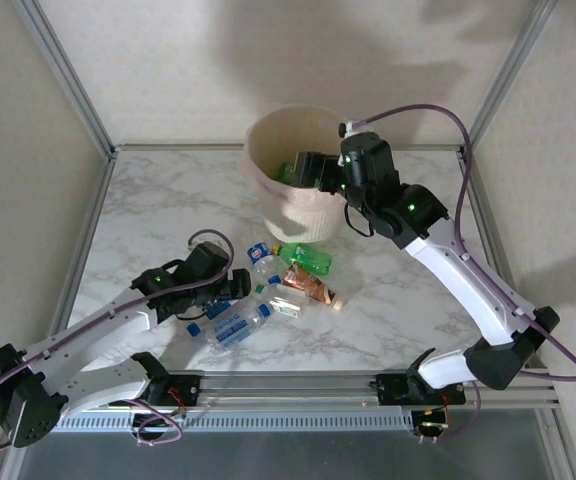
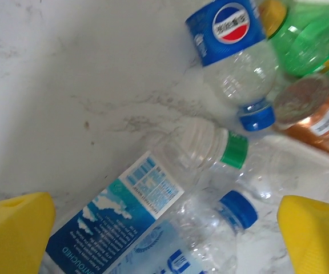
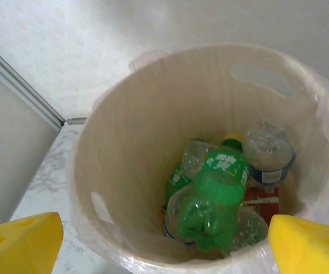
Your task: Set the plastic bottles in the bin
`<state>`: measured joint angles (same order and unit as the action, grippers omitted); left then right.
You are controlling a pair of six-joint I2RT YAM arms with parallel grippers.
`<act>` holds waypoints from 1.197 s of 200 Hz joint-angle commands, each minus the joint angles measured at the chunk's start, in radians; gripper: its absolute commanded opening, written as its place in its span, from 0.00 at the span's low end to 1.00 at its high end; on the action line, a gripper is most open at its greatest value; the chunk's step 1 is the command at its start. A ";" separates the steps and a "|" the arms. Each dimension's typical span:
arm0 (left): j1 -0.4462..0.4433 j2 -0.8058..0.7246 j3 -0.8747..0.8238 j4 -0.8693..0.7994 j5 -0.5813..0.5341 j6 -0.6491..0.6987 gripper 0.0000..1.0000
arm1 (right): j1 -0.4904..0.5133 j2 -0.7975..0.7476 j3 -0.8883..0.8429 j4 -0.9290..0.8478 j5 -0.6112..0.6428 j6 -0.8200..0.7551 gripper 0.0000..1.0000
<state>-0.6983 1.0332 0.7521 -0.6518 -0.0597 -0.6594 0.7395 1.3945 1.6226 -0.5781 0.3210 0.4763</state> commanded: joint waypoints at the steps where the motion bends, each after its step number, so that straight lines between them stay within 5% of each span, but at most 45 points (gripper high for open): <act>1: -0.022 0.006 -0.039 -0.057 -0.052 -0.030 1.00 | 0.016 -0.039 -0.050 0.033 0.026 0.036 0.93; 157: -0.084 0.212 -0.044 -0.066 -0.220 -0.144 1.00 | 0.025 -0.098 -0.174 0.079 0.021 0.064 0.93; 239: 0.103 0.213 -0.117 0.094 -0.195 -0.146 1.00 | 0.025 -0.109 -0.185 0.061 0.029 0.063 0.93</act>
<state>-0.6365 1.2453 0.6582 -0.6044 -0.2554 -0.8131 0.7555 1.3125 1.4490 -0.5266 0.3210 0.5285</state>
